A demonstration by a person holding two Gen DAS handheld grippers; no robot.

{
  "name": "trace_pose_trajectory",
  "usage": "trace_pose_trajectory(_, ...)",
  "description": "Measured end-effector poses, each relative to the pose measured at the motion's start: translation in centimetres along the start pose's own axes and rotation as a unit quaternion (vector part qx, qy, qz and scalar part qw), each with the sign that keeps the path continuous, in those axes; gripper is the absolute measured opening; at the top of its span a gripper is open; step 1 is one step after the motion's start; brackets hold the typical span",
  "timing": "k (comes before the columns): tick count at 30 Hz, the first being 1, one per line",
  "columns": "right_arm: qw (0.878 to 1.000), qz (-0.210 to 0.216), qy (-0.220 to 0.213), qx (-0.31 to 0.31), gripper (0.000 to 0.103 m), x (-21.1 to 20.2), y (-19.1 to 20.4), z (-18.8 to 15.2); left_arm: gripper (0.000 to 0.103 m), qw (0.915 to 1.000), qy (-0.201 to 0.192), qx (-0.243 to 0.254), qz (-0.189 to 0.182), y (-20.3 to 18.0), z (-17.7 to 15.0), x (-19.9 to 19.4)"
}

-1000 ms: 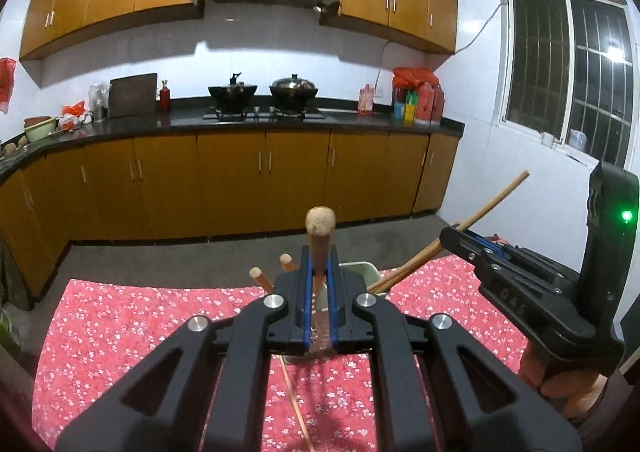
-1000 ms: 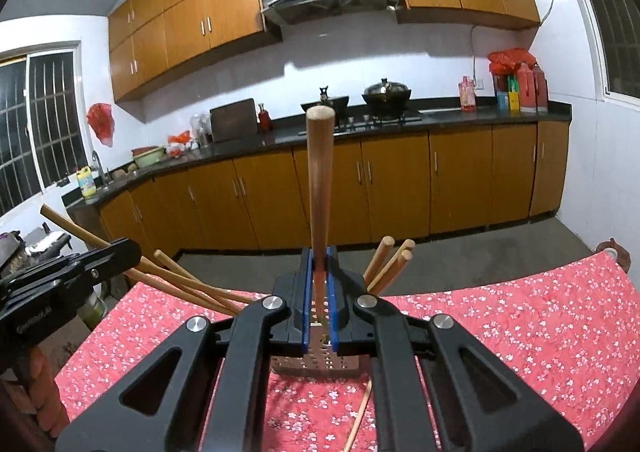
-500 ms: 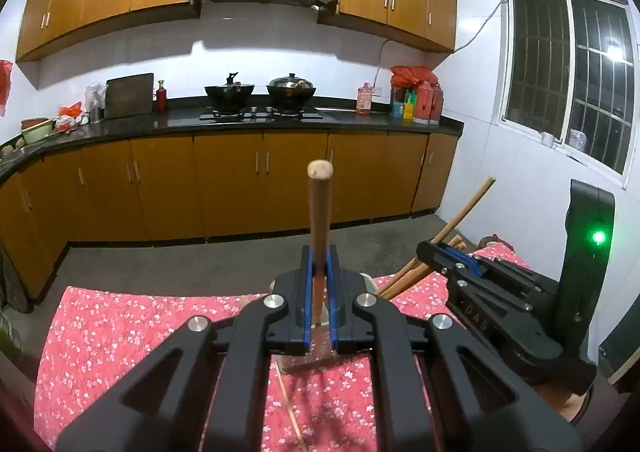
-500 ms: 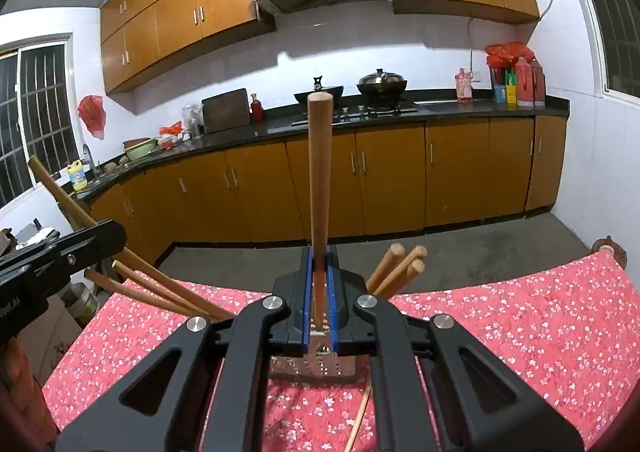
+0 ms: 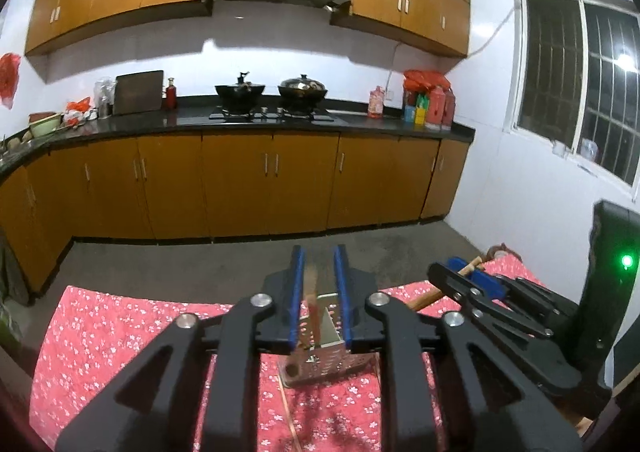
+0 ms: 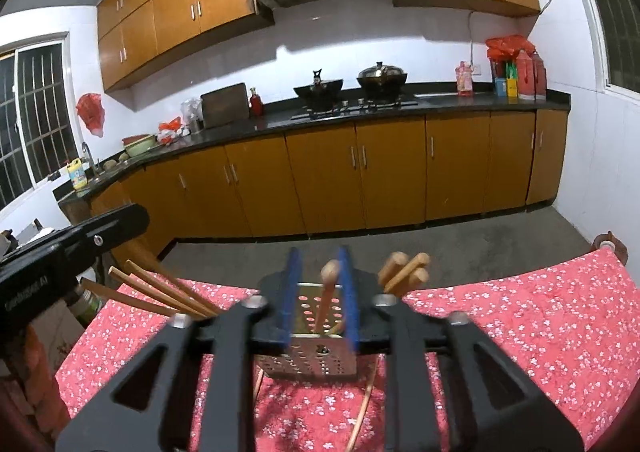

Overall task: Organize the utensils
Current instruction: 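Open both tools to drop the chopsticks into the beige holder, then lower both tools to the table and close each on the last chopsticks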

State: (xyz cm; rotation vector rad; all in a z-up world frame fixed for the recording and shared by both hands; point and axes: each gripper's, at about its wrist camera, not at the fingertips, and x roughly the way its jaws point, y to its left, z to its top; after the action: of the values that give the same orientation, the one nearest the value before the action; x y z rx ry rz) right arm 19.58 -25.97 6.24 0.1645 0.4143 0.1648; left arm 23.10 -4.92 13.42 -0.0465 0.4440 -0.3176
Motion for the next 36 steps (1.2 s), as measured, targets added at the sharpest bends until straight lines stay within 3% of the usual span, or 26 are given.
trace_pose_trajectory(6,0.999,-0.005,-0.035,0.014,0.035,-3.4,-1.3,-0.4,0.026,0.9985,-0.036,-0.041,0.005,2.8,-0.4,-3.4)
trace_pose_trajectory(10,0.998,-0.034,-0.044,0.023,0.039,-5.1,-3.0,-1.9,0.029,0.9964,-0.046,-0.063,0.033,5.2,-3.0,-5.6)
trace_pose_trajectory(13,0.998,-0.057,0.005,0.037,0.039,-3.9,-4.8,-4.9,0.036,0.9951,-0.019,-0.073,0.065,6.9,-6.2,-5.3)
trace_pose_trajectory(16,0.993,-0.071,0.079,0.054,0.039,-1.0,-6.1,-8.7,0.037,0.9915,0.049,-0.073,0.095,8.2,-10.2,-2.7)
trace_pose_trajectory(21,0.979,-0.049,0.183,0.072,0.039,2.9,-5.7,-15.5,0.037,0.9817,0.142,-0.081,0.098,8.5,-17.0,0.8)
trace_pose_trajectory(25,0.974,-0.026,0.218,0.06,0.039,4.3,-3.6,-18.6,0.037,0.9805,0.162,-0.071,0.087,7.1,-19.6,1.6)
trace_pose_trajectory(28,0.974,-0.034,0.223,0.037,0.039,4.5,-2.4,-19.7,0.037,0.9816,0.163,-0.06,0.079,6.2,-20.3,1.8)
trace_pose_trajectory(32,0.975,-0.066,0.212,0.002,0.009,4.3,-1.8,-20.2,0.04,0.9822,0.17,-0.048,0.065,4.4,-21.3,1.9)
trace_pose_trajectory(36,0.974,-0.087,0.207,0.029,0.008,4.0,-3.7,-20.1,0.04,0.9814,0.181,-0.04,0.05,2.9,-22.1,2.9)
